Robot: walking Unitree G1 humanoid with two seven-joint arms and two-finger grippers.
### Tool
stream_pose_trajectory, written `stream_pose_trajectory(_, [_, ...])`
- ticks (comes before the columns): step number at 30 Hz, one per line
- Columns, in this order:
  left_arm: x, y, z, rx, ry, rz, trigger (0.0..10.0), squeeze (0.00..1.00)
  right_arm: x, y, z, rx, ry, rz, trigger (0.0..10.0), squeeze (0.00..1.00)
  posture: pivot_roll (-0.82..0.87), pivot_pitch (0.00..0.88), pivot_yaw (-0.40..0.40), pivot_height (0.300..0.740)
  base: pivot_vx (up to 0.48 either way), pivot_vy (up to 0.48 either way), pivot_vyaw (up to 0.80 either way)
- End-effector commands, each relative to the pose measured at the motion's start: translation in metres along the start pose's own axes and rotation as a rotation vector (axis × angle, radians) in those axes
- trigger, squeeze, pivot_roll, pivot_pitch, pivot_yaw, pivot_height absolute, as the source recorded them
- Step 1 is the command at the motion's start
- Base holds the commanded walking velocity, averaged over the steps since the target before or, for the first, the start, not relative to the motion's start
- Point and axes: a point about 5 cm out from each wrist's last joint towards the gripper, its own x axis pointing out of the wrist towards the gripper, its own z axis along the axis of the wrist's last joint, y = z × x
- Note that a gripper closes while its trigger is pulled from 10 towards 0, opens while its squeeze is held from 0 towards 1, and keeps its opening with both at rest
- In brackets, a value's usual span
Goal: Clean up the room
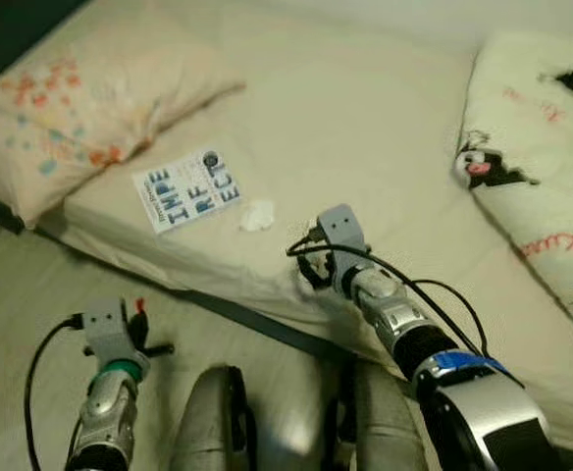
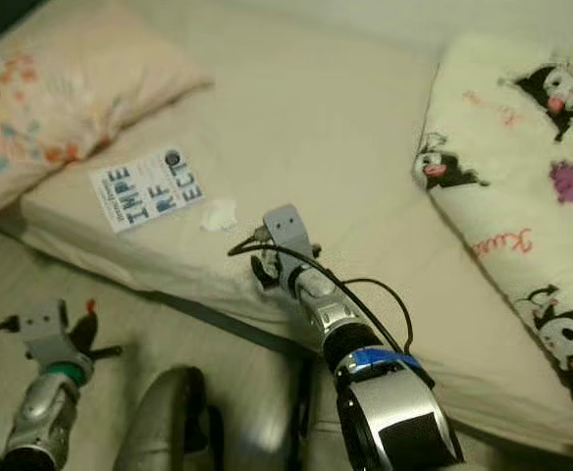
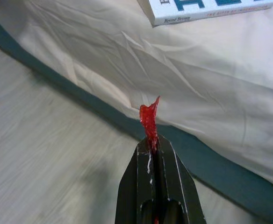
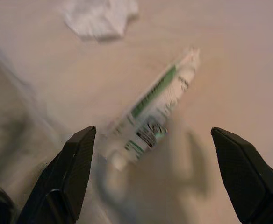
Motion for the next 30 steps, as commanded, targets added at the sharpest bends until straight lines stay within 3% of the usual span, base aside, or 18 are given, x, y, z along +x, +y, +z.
stream_pose_trajectory(1, [-0.004, 0.003, 0.000, 0.006, -0.012, -0.001, 10.0, 0.00, 0.001, -0.002, 0.000, 0.001, 0.019, -0.021, 10.0, 0.00, -0.01, 0.281, 0.047, 0.572, 0.000, 0.000, 0.00])
stream_pose_trajectory(6, [-0.005, -0.002, 0.014, 0.013, -0.085, -0.031, 10.0, 0.00, 0.003, -0.003, 0.011, 0.030, -0.012, -0.046, 10.0, 0.00, 0.01, 0.305, 0.048, 0.552, 0.000, 0.000, 0.00])
stream_pose_trajectory(8, [-0.009, -0.005, 0.019, 0.021, -0.116, -0.047, 10.0, 0.00, 0.005, -0.002, 0.020, 0.089, -0.063, -0.033, 10.0, 0.00, 0.02, 0.319, 0.047, 0.542, 0.000, 0.000, 0.00])
stream_pose_trajectory(11, [-0.014, -0.007, 0.023, 0.022, -0.135, -0.054, 10.0, 0.00, 0.006, -0.002, 0.033, 0.142, -0.103, -0.024, 10.0, 0.00, 0.03, 0.337, 0.044, 0.532, 0.000, 0.000, 0.00])
stream_pose_trajectory(17, [-0.020, -0.012, 0.027, 0.022, -0.148, -0.069, 10.0, 0.00, 0.008, 0.002, 0.042, 0.140, -0.116, -0.005, 10.0, 0.00, 0.03, 0.361, 0.041, 0.512, 0.000, 0.000, 0.00])
stream_pose_trajectory(20, [-0.026, -0.017, 0.025, 0.030, -0.137, -0.084, 10.0, 0.00, 0.009, 0.006, 0.055, 0.173, -0.174, 0.026, 10.0, 0.00, 0.04, 0.383, 0.038, 0.498, 0.000, 0.000, 0.00])
stream_pose_trajectory(23, [-0.032, -0.021, 0.022, 0.031, -0.120, -0.097, 10.0, 0.00, 0.010, 0.005, 0.065, 0.154, -0.191, 0.001, 10.0, 0.00, 0.04, 0.396, 0.039, 0.498, 0.000, 0.000, 0.00])
stream_pose_trajectory(26, [-0.041, -0.025, 0.016, 0.026, -0.088, -0.107, 10.0, 0.00, 0.012, 0.000, 0.075, 0.013, -0.171, -0.083, 10.0, 0.00, 0.04, 0.415, 0.039, 0.498, 0.000, 0.000, 0.00])
stream_pose_trajectory(30, [-0.047, -0.029, 0.013, 0.024, -0.071, -0.114, 10.0, 0.00, 0.012, -0.004, 0.084, 0.019, -0.185, -0.126, 10.0, 0.00, 0.04, 0.424, 0.034, 0.498, 0.000, 0.000, 0.00])
